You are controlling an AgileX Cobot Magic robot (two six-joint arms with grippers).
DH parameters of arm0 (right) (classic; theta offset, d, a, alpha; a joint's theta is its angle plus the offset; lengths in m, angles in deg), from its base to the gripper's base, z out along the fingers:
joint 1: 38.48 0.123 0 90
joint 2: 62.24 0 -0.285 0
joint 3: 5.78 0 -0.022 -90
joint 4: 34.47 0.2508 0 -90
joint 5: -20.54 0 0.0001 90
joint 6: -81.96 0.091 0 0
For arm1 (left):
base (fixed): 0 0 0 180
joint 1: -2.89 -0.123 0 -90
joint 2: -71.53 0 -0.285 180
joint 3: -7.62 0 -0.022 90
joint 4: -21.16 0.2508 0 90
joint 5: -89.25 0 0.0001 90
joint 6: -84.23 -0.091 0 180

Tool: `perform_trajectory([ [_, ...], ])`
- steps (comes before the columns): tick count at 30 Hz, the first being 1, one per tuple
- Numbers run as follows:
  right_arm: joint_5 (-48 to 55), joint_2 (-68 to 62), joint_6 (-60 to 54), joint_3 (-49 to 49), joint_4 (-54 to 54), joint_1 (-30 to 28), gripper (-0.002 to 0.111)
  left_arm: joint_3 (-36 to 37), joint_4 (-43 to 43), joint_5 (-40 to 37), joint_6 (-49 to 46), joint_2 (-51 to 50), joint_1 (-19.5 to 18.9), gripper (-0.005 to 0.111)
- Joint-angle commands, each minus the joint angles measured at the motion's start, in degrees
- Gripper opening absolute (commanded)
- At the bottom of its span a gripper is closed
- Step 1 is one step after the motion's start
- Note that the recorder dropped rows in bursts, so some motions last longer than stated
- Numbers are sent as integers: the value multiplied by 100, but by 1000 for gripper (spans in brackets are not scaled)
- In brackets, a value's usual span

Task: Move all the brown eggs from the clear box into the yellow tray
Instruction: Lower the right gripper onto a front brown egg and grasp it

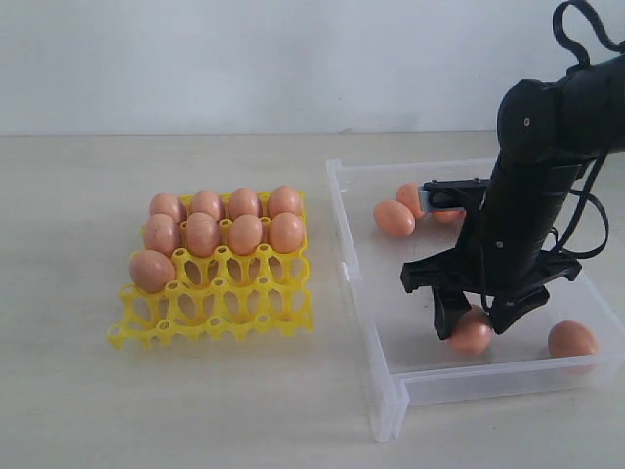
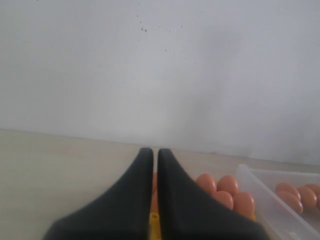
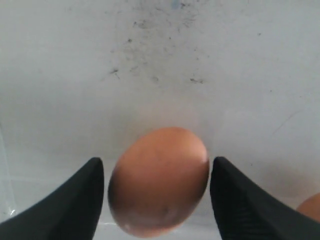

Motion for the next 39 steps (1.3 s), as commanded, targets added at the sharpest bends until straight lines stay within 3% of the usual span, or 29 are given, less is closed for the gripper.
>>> perform_trajectory([
  [1, -223, -10, -62, -24, 3, -22, 55, -18, -51, 92, 42, 15, 33, 4],
  [28, -707, -10, -493, -24, 3, -22, 55, -18, -51, 92, 42, 15, 33, 4],
  [39, -468, -10, -1500, -24, -8, -22, 55, -18, -51, 92, 42, 15, 33, 4],
])
